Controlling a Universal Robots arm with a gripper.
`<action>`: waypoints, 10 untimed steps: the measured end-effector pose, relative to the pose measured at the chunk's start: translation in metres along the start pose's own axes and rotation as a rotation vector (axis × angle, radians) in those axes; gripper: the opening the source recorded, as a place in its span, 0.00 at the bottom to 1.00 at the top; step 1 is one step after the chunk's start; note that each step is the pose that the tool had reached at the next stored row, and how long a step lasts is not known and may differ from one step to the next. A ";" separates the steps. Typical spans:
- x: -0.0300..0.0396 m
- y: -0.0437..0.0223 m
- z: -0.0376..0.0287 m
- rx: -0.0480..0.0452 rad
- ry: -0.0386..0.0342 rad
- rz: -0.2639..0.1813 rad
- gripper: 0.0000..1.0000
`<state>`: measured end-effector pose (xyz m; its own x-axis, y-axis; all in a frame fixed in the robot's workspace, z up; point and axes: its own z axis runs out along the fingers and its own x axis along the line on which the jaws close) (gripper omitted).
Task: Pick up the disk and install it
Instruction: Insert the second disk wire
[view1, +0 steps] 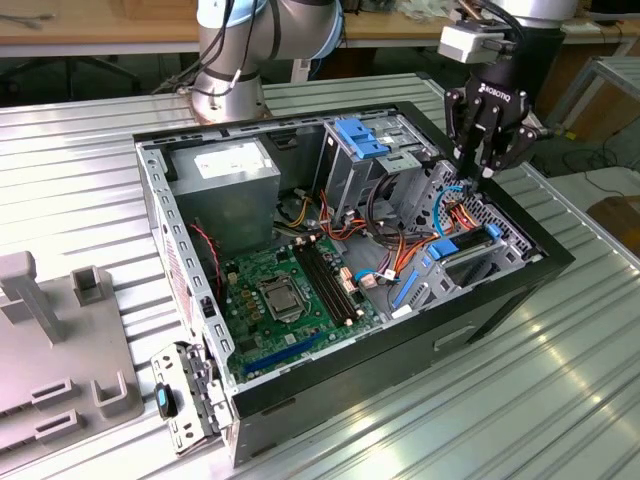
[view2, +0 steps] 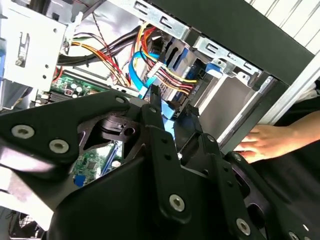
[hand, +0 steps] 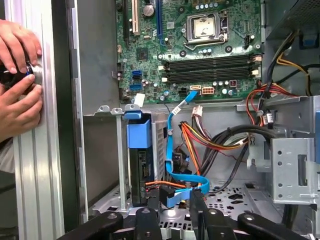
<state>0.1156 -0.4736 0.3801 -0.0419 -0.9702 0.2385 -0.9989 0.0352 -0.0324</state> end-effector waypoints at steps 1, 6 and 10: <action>-0.0003 0.0000 0.0011 0.0004 0.0119 0.000 0.38; -0.0016 0.0002 0.0054 0.0011 0.0411 0.001 0.38; -0.0017 0.0002 0.0056 0.0011 0.0417 0.002 0.23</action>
<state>0.1156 -0.4733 0.3742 -0.0445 -0.9593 0.2788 -0.9988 0.0364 -0.0340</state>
